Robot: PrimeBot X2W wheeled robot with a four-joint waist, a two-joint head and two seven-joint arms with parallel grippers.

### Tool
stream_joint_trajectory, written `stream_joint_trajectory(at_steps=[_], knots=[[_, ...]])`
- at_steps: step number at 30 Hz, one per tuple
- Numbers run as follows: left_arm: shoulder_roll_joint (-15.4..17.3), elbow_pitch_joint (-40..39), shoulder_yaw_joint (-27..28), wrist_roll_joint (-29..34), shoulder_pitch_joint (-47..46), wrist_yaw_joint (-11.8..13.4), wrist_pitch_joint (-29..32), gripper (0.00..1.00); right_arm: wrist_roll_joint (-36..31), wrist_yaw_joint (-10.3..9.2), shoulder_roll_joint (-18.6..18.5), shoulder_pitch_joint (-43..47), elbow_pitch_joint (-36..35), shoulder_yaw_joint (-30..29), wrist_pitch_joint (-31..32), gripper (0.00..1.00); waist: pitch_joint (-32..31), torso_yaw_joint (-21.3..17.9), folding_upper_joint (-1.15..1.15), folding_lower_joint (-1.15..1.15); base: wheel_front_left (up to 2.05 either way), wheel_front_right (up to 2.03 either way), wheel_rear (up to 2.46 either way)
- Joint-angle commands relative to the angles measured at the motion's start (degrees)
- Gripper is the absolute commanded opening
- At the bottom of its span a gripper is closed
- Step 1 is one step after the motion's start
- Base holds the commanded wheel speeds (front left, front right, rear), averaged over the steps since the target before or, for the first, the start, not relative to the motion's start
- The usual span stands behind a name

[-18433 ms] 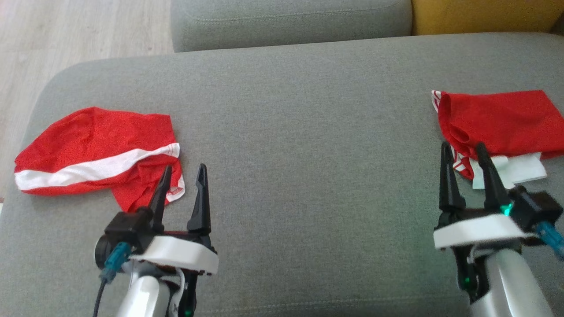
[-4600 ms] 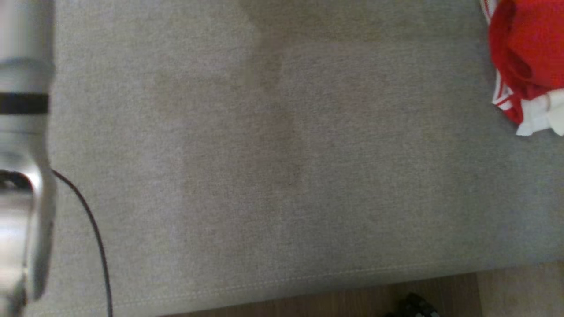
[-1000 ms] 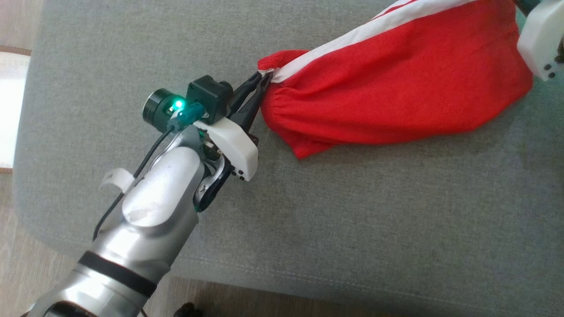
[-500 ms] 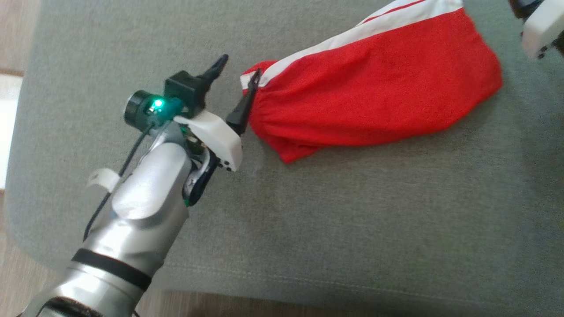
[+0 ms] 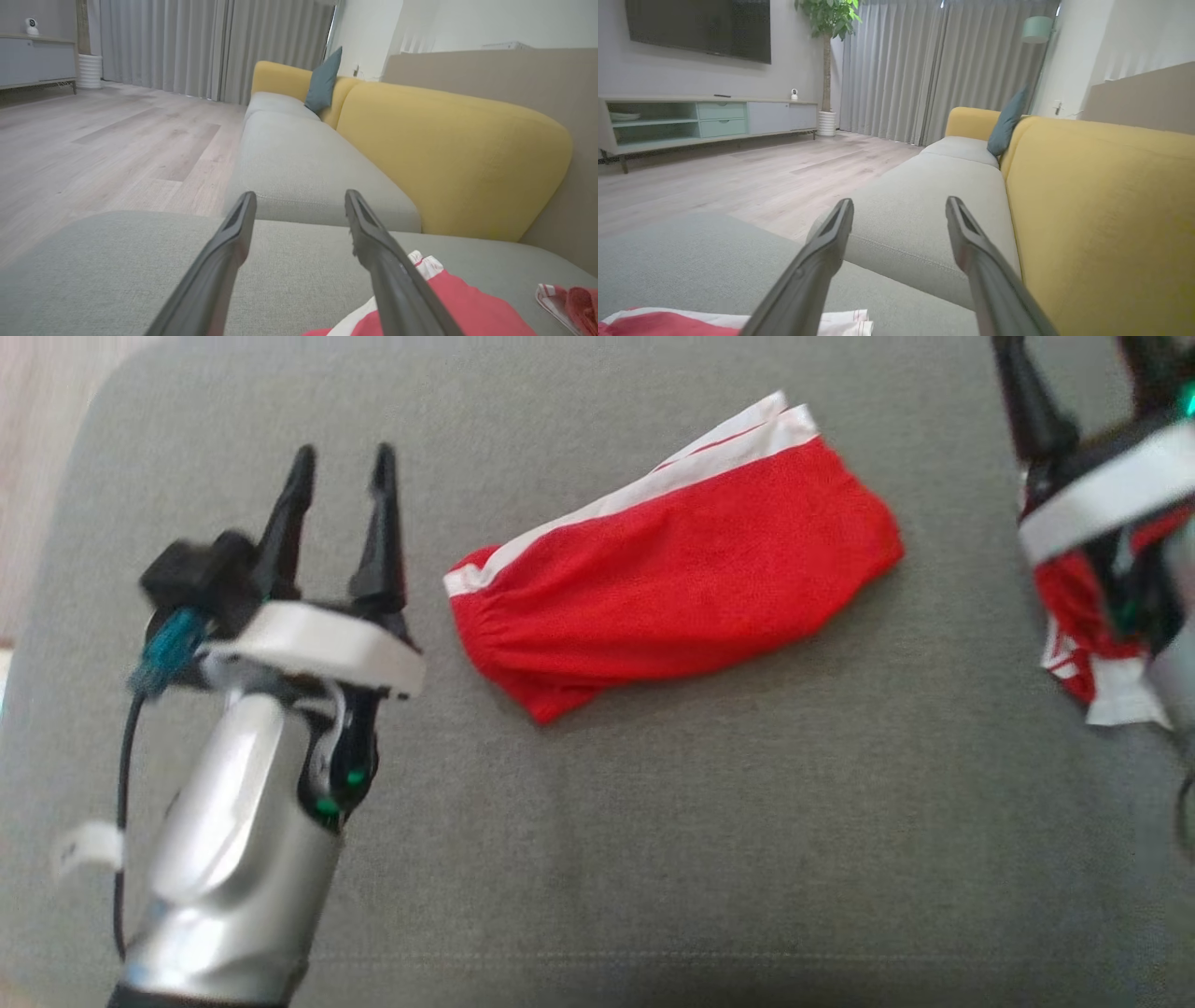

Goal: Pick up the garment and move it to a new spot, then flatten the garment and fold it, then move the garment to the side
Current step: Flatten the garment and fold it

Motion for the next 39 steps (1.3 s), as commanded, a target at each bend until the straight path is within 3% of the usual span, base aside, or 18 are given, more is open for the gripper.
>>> stream_joint_trajectory(at_steps=[1, 11, 21, 24, 28, 39], knots=[[0.6, -3.1, 3.4, 1.0, 0.5, 0.2, -0.3, 1.0, -1.6, 0.37, 1.2, 3.9, -2.7, -2.7, -0.3, 1.0, -2.1, -1.8, 0.0, 0.01, 0.0, 0.0, 0.0], [-3.5, -7.9, 9.8, 7.0, 14.8, -2.0, -0.3, 1.0, -16.8, 0.37, 12.7, 27.7, -13.7, -19.7, -0.4, 1.0, -6.4, -4.6, 0.0, 0.01, 0.0, 0.0, 0.0], [-5.1, -9.0, 11.9, 10.6, 19.0, -3.4, -0.3, 1.0, -22.2, 0.37, 18.9, 36.1, -17.4, -25.4, 1.4, 1.0, -6.7, -4.4, 0.0, 0.01, 0.0, 0.0, 0.0], [-5.3, -8.8, 11.8, 11.0, 18.6, -3.9, -0.3, 1.0, -19.8, 0.37, 20.7, 36.5, -17.5, -26.9, 3.9, 1.0, -5.8, -3.5, 0.0, 0.01, 0.0, 0.0, 0.0], [-5.4, -8.3, 11.5, 11.0, 17.9, -4.3, -0.3, 1.0, -11.5, 0.37, 23.5, 36.1, -17.0, -29.5, 9.4, 1.0, -3.7, -1.8, 0.0, 0.01, 0.0, 0.0, 0.0], [-5.5, -8.0, 9.0, 9.3, 15.4, -4.1, -0.3, 1.0, 6.7, 0.37, 26.8, 30.2, -11.8, -38.5, 24.7, 1.0, 2.0, 4.7, 0.0, 0.01, 0.0, 0.0, 0.0]])
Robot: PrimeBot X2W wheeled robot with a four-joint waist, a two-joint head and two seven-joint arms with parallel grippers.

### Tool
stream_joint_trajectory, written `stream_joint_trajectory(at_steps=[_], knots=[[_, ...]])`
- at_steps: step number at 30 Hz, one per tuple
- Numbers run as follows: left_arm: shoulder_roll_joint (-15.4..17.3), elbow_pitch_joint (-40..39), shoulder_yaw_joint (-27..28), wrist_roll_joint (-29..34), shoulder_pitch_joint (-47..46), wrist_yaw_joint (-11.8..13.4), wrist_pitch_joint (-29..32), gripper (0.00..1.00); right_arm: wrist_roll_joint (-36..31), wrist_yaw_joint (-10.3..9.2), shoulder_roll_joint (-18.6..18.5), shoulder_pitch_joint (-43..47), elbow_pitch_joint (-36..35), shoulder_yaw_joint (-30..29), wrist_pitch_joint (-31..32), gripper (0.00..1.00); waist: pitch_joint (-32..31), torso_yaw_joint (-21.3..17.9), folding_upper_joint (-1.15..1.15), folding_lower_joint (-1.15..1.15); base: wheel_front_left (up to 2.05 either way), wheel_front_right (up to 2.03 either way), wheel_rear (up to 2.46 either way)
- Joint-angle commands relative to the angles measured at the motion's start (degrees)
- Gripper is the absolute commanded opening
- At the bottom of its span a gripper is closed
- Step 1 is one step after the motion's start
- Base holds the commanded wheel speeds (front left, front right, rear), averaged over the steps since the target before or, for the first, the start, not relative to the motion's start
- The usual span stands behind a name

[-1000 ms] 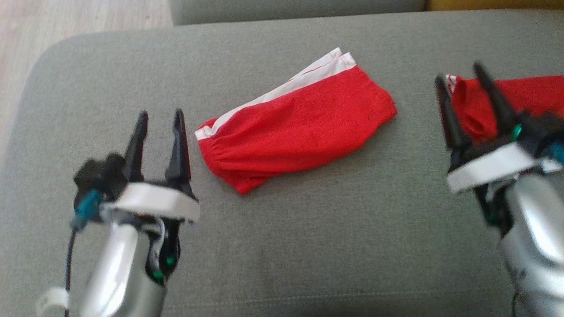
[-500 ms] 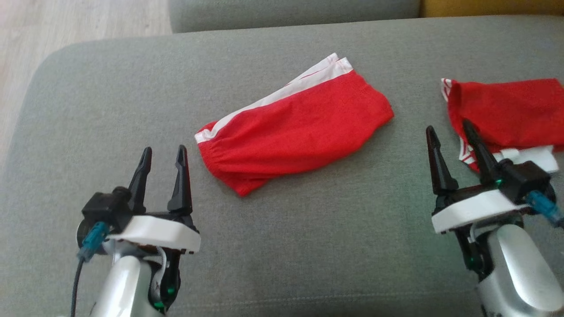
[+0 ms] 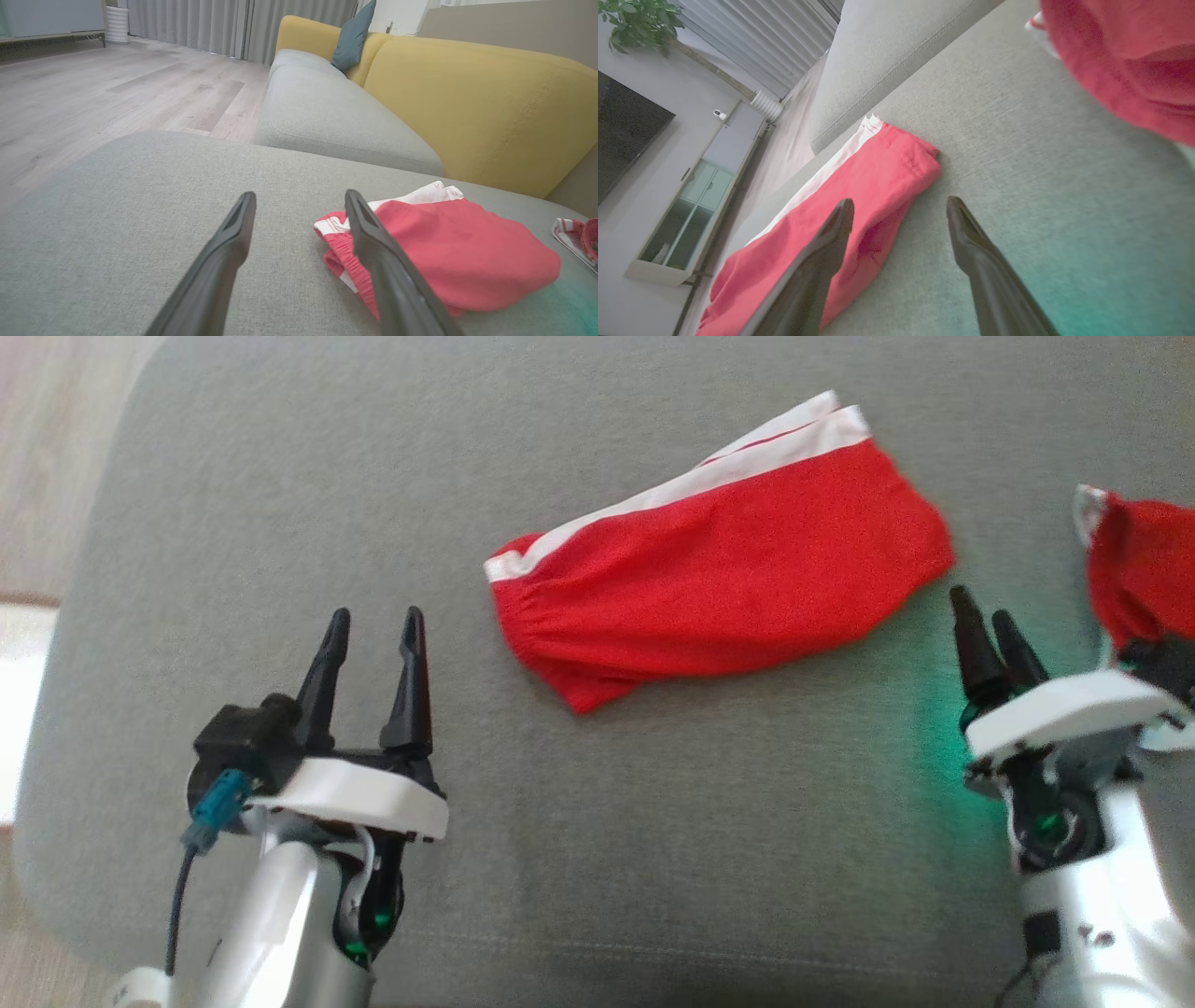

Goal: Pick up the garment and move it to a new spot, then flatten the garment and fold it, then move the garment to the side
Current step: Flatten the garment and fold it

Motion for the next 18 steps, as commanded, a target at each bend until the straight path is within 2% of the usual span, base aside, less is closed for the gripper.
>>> stream_joint_trajectory(at_steps=[1, 6, 10, 18], knots=[[0.3, -1.8, 1.0, -0.5, -2.4, 0.4, -0.3, 1.0, 1.3, 0.37, 0.7, -3.2, -0.9, 0.2, 1.4, 1.0, 2.1, 2.7, 0.0, 0.0, 0.0, 0.0, 0.0], [0.3, -2.1, -0.6, -1.7, -3.2, 1.1, -0.3, 1.0, 3.8, 0.37, 0.9, -7.5, 4.1, -4.8, 5.9, 1.0, 3.9, 5.7, 0.0, 0.0, 0.0, 0.0, 0.0], [0.3, -2.3, -1.4, -2.4, -3.7, 1.5, -0.3, 1.0, 2.6, 0.37, 0.9, -11.5, 10.2, -8.6, 9.0, 1.0, 4.8, 7.7, 0.0, 0.0, 0.0, 0.0, 0.0], [0.3, -3.0, -3.0, -3.8, -5.0, 2.2, -0.3, 1.0, -4.7, 0.37, 1.0, -21.3, 22.3, -14.5, 13.9, 1.0, 6.8, 10.6, 0.0, 0.0, 0.0, 0.0, 0.0]])
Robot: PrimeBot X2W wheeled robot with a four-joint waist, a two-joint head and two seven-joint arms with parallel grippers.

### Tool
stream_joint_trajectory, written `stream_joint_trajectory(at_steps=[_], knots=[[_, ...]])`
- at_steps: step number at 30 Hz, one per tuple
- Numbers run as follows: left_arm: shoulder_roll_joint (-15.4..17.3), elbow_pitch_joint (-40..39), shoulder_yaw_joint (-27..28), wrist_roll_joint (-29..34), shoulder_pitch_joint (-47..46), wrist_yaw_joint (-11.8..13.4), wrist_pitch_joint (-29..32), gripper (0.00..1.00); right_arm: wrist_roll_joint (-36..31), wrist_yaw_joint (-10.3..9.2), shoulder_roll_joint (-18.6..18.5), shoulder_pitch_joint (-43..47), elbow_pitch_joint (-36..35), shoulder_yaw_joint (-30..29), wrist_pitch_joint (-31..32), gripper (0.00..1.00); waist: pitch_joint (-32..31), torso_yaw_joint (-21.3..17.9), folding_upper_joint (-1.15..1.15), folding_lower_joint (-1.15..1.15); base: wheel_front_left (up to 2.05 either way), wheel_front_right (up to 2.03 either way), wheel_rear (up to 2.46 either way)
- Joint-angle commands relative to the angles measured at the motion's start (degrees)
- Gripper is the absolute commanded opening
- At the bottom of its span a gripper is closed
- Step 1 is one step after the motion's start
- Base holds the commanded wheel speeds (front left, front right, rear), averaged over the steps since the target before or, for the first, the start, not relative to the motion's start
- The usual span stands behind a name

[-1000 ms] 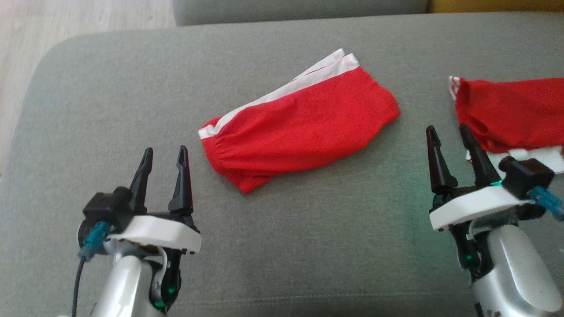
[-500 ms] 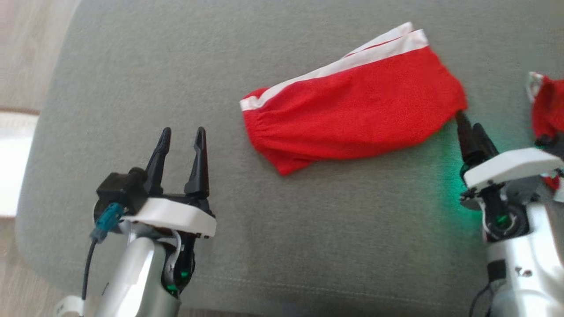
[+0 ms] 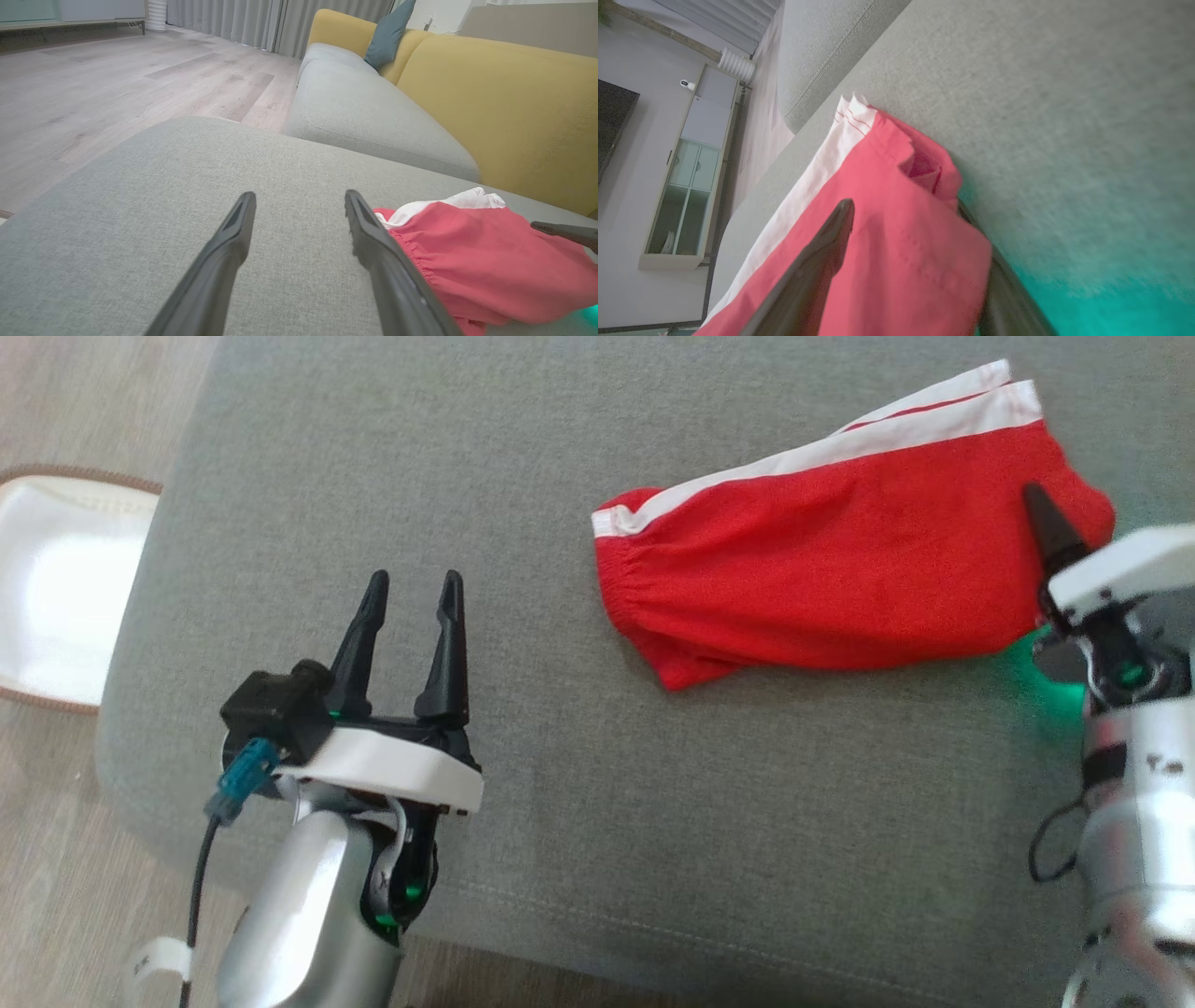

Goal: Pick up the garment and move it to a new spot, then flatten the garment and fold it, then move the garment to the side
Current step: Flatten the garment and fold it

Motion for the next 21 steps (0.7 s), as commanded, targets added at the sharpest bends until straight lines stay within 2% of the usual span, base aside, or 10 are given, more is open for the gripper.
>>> stream_joint_trajectory(at_steps=[1, 6, 7, 8, 13, 18, 21], knots=[[0.5, -2.0, 1.5, -0.5, -1.8, 0.3, -0.3, 1.0, -1.2, 0.37, 1.8, -0.8, 2.6, 1.0, 1.6, 1.0, 0.8, 0.8, 0.0, 0.0, 0.0, 0.0, 0.0], [0.5, -2.0, 1.3, -0.8, -1.9, 0.7, -0.3, 1.0, -5.2, 0.37, 1.8, -5.2, 7.0, -1.3, 1.5, 1.0, 1.2, 1.1, 0.0, 0.0, 0.0, 0.0, 0.0], [0.5, -2.0, 1.4, -0.9, -1.8, 0.7, -0.3, 1.0, -5.7, 0.37, 1.8, -5.8, 7.7, -1.5, 1.4, 0.69, 1.2, 1.1, 0.0, 0.0, 0.0, 0.0, 0.0], [0.5, -1.9, 1.4, -0.9, -1.8, 0.8, -0.3, 1.0, -6.3, 0.37, 1.8, -6.2, 8.2, -1.6, 1.1, 0.0, 1.1, 1.0, 0.0, 0.0, 0.0, 0.0, 0.0], [0.5, -1.6, 1.6, -0.8, -1.8, 0.8, -0.3, 1.0, -5.5, 0.37, 1.8, -6.7, 9.1, -1.7, -1.8, 0.0, 0.1, -0.3, 0.0, 0.0, 0.0, 0.0, 0.0], [0.5, -1.2, 1.8, -0.4, -1.5, 0.4, -0.3, 1.0, -1.5, 0.37, 1.8, -5.5, 8.3, 0.1, -4.8, 0.0, -1.1, -2.4, 0.0, 0.0, 0.0, 0.0, 0.0], [0.5, -0.9, 2.3, 0.3, -0.9, 0.1, -0.3, 1.0, 3.9, 0.37, 1.8, -2.4, 5.8, 3.3, -8.0, 0.0, -2.5, -5.3, 0.0, 0.0, 0.0, 0.0, 0.0]])
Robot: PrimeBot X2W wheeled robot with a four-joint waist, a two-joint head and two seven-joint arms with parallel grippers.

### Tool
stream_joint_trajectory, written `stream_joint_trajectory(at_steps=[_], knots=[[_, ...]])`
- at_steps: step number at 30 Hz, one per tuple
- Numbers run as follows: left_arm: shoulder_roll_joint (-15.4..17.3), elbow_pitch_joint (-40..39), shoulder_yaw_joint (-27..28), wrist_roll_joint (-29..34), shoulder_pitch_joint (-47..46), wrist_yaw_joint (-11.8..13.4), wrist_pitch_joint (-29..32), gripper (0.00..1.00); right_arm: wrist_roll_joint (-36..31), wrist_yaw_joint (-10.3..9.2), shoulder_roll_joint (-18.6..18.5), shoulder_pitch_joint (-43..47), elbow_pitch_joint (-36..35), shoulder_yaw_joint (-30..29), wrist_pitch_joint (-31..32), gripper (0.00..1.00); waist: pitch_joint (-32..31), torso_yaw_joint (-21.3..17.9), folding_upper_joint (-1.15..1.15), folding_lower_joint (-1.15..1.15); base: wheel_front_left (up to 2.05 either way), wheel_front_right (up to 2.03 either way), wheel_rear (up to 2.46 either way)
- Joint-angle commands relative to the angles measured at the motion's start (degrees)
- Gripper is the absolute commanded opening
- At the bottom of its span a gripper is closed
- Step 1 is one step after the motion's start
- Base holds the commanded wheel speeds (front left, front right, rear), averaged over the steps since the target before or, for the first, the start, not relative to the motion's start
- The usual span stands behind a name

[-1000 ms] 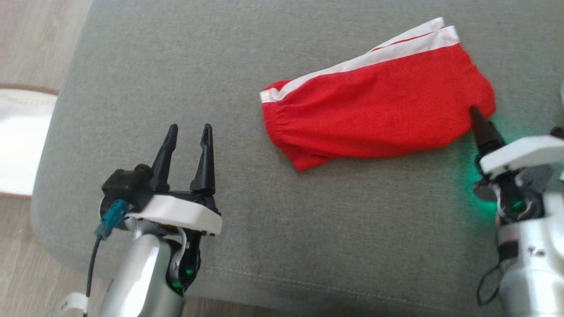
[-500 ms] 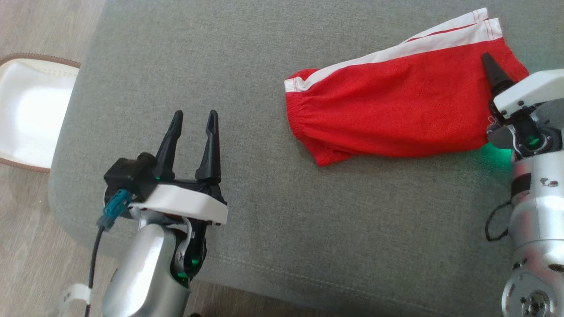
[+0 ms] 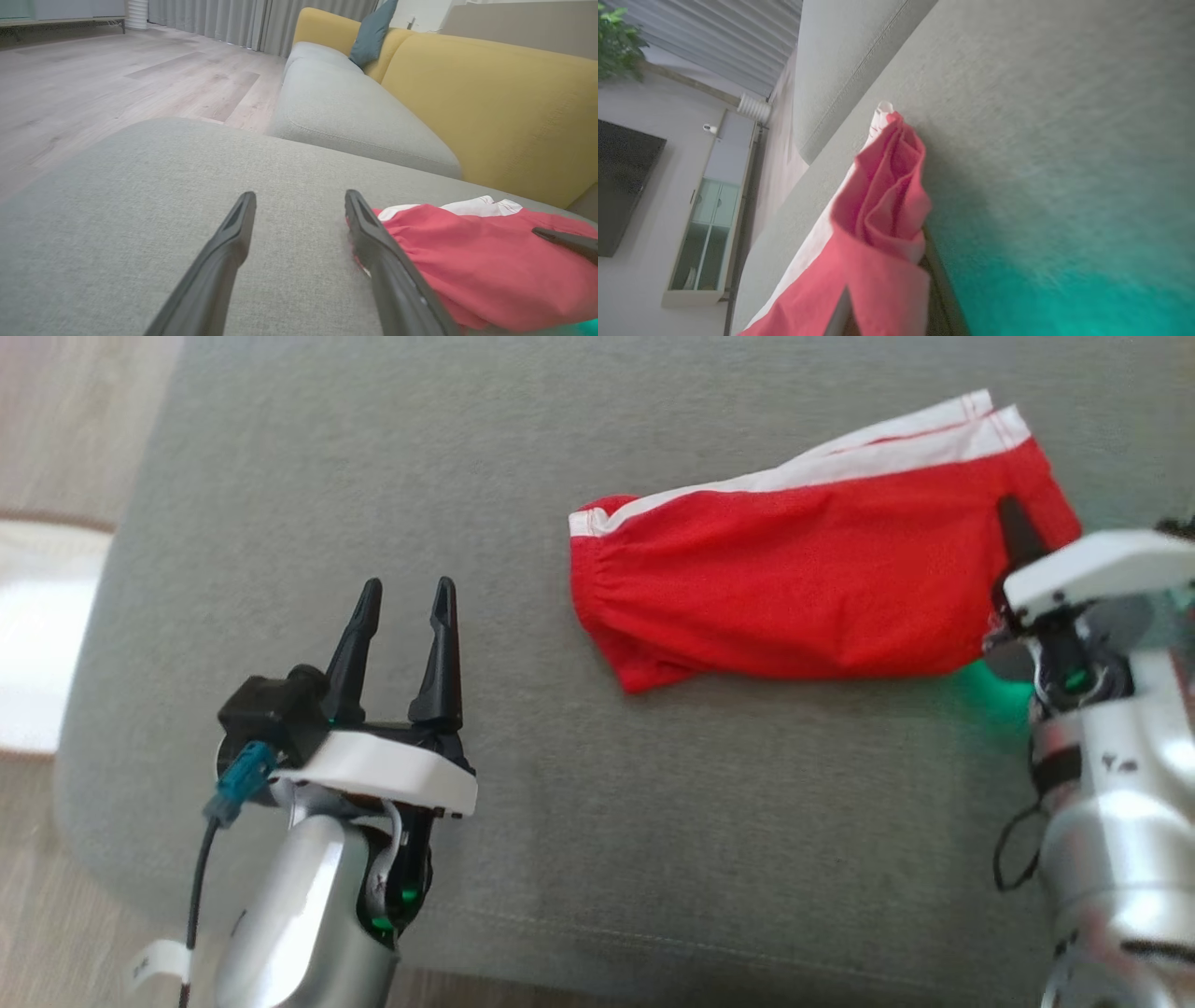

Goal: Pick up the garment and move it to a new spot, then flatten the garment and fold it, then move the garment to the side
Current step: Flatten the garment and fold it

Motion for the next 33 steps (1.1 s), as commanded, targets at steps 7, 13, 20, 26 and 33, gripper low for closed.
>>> stream_joint_trajectory(at_steps=[7, 13, 20, 26, 33], knots=[[0.5, -1.1, 3.2, 1.8, -0.2, -1.0, -0.3, 1.0, 8.0, 0.37, 0.9, 10.7, -8.1, 4.2, -6.4, 0.0, -3.6, -6.3, 0.0, 0.0, 0.0, 0.0, 0.0], [0.5, -0.9, 3.7, 2.1, 1.4, -1.2, -0.3, 1.0, 10.0, 0.37, 0.9, 18.2, -12.1, 7.4, -9.5, 0.0, -5.5, -8.8, 0.0, 0.0, 0.0, 0.0, 0.0], [0.5, -0.6, 3.4, 2.4, 2.9, -1.6, -0.3, 1.0, 11.0, 0.37, 0.9, 18.3, -11.4, 11.6, -14.7, 0.0, -6.6, -9.1, 0.0, 0.0, 0.0, 0.0, 0.0], [0.5, 0.0, 3.0, 2.7, 3.4, -1.7, -0.3, 1.0, 12.5, 0.37, 0.9, 16.6, -9.8, 15.4, -19.2, 0.0, -7.6, -8.3, 0.0, 0.0, 0.0, 0.0, 0.0], [0.5, 0.6, 2.6, 2.5, 4.3, -1.5, -0.3, 1.0, 13.2, 0.37, 0.9, 14.3, -10.0, 18.6, -22.7, 0.0, -9.3, -6.7, 0.0, 0.0, 0.0, 0.0, 0.0]])
